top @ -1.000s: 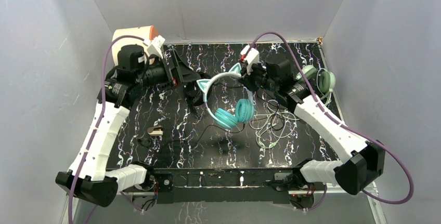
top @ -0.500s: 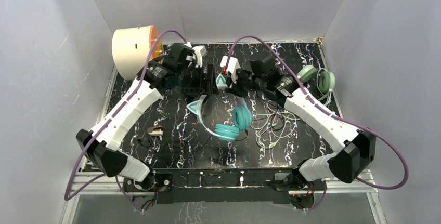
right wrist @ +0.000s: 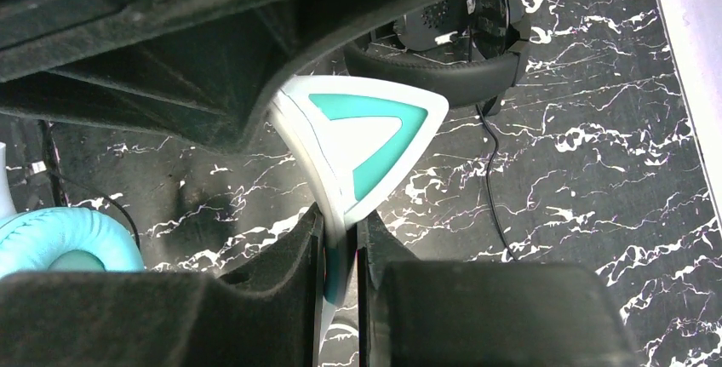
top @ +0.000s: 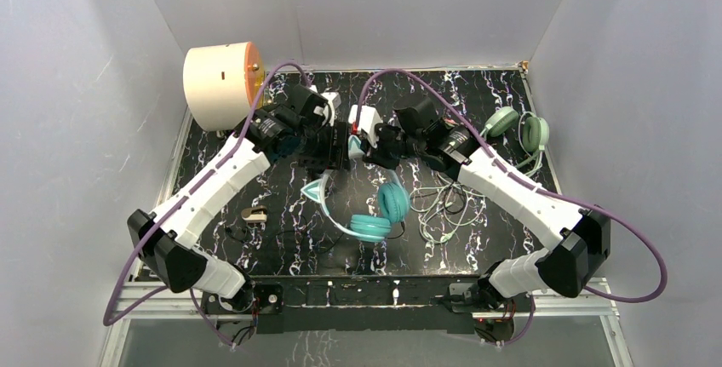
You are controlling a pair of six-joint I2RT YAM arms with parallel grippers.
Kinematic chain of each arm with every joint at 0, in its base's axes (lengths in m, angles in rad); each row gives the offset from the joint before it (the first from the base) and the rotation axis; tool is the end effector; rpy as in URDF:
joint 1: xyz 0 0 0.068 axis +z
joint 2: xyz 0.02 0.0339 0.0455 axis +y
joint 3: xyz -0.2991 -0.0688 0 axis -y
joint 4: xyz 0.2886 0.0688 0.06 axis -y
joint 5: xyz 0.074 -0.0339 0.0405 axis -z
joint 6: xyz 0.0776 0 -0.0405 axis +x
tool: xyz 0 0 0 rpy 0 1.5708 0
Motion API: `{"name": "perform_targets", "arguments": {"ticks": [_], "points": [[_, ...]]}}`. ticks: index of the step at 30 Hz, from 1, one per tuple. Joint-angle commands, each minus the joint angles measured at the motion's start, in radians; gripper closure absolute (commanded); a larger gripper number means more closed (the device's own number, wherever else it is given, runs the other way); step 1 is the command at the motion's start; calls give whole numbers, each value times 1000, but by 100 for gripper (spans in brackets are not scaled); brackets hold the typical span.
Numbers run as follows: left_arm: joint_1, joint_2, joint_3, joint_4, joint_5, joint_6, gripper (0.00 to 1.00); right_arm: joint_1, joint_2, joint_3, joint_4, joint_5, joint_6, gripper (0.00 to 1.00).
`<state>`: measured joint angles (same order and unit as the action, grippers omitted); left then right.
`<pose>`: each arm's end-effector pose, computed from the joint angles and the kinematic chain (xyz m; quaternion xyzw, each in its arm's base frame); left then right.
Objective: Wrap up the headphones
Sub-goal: Pick up the headphones from the center of the board.
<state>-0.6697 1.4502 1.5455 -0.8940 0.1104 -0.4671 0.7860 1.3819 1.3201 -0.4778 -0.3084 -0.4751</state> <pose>0.2856 -0.2370 0.3893 0.1142 0.9182 -0.2454 0.2893 0.2536 0.2873 0.3733 -0.5680 0.6497 0.2074 0.4606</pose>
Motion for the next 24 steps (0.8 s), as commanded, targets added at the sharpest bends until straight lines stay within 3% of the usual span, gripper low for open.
{"name": "perform_targets", "arguments": {"ticks": [1, 6, 13, 15, 18, 21, 24], "points": [[-4, -82, -46, -42, -46, 6, 38, 8, -24, 89, 34, -13, 7, 100], [-5, -96, -60, -63, -48, 20, 47, 12, -20, 110, 23, -33, 4, 100], [-6, -88, -41, -54, -52, 35, 86, 15, -22, 108, 48, 0, 55, 98], [-5, -101, -37, -55, -79, 36, 100, 15, -22, 126, 38, 83, 104, 81], [-5, -133, -55, -40, -121, 25, 100, 14, -27, 182, -5, 209, 215, 58], [-5, -174, -81, -15, -163, -3, 100, 15, -32, 254, -85, 335, 355, 21], [-5, -204, -95, -3, -232, -49, 100, 14, -41, 347, -171, 446, 461, 2]]}}
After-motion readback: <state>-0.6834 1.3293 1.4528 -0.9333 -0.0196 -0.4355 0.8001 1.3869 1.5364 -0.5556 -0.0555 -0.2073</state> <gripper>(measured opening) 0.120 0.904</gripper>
